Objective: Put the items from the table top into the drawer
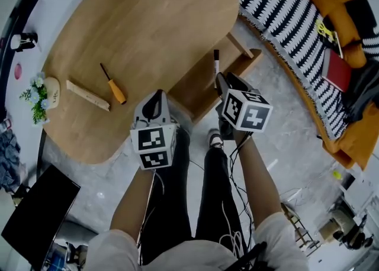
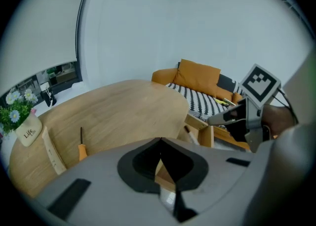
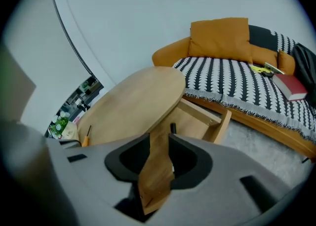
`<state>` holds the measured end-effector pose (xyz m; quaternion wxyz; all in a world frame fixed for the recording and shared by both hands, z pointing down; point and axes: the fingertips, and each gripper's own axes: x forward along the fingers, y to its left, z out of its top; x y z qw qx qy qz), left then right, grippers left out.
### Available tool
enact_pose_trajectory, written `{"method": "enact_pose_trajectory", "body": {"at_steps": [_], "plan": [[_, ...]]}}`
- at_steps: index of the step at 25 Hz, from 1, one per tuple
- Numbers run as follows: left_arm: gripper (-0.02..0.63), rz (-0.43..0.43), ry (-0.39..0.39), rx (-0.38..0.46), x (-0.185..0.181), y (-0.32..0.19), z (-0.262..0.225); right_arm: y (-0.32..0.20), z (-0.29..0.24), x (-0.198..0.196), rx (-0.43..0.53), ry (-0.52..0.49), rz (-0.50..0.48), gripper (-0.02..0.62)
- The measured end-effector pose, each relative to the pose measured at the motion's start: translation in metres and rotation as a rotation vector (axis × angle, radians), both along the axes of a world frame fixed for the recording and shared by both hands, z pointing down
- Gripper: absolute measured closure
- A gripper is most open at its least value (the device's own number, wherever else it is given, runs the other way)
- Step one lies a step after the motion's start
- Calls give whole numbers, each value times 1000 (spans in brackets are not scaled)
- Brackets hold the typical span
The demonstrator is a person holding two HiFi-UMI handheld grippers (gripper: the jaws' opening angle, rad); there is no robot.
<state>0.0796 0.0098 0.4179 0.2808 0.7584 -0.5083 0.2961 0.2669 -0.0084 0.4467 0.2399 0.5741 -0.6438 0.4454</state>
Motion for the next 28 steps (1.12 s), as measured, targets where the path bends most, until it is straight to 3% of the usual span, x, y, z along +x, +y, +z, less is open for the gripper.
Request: {"method": "enact_pose_trajectory", "body": {"at_steps": [9,15,20,24,28], "plan": [[597,-81,23,-46,-9,10,13,7,9,-4,-37,34,-86,485],[597,-162,47,-53,-21,20,10,7,6,-29,-48,46,-190,486],[597,-277,33,-42,-61,28,6,9,4,-86,-62,27,-333,488],[597,-425,24,-32,-113,44,5,6,4,-150,-54,24,-498,488],[597,-534,15,-39,-168,67,7,10,2,-208,-50,15,-602,488]]}}
